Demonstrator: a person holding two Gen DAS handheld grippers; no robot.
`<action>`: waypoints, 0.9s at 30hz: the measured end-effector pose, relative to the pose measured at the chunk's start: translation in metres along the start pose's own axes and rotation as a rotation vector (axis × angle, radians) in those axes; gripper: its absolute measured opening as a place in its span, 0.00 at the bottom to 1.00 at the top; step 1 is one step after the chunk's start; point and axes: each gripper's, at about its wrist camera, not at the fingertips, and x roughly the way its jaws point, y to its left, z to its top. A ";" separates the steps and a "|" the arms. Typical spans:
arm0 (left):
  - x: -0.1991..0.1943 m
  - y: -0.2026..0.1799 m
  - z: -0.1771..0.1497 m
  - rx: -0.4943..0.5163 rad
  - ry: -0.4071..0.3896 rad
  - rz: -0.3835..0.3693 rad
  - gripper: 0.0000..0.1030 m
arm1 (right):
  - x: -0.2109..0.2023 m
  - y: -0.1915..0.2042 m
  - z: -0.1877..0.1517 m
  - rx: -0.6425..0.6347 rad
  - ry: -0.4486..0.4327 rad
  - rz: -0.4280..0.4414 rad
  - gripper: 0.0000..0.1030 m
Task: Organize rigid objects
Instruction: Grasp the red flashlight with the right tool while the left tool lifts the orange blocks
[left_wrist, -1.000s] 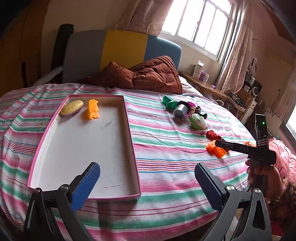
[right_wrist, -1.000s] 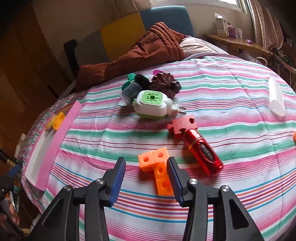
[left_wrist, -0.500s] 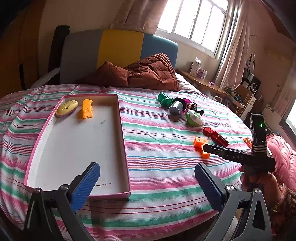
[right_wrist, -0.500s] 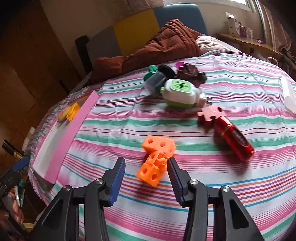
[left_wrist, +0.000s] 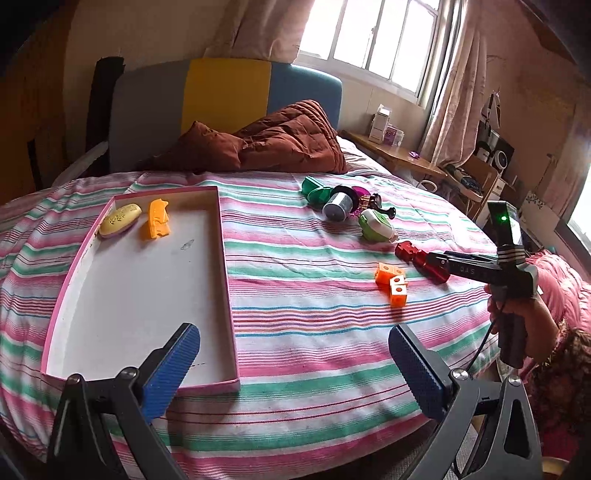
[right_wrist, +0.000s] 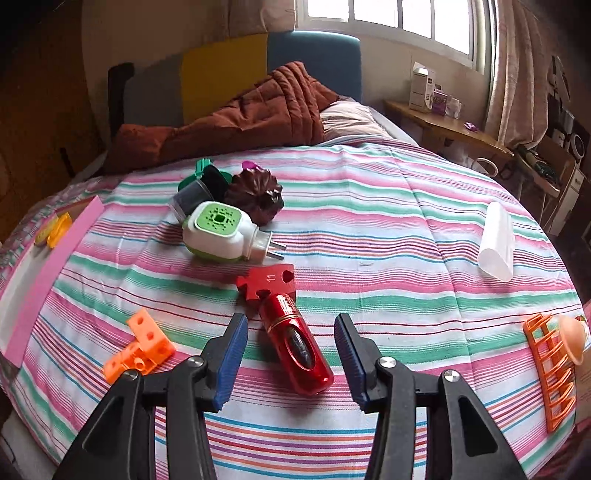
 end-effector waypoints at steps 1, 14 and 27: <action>0.000 -0.001 0.000 0.008 -0.001 0.002 1.00 | 0.006 0.000 -0.001 -0.003 0.014 0.003 0.48; 0.014 -0.024 0.011 0.059 0.024 -0.004 1.00 | 0.020 -0.006 -0.020 0.129 -0.048 0.035 0.25; 0.109 -0.109 0.045 0.235 0.116 -0.094 1.00 | 0.017 -0.010 -0.028 0.171 -0.088 0.055 0.26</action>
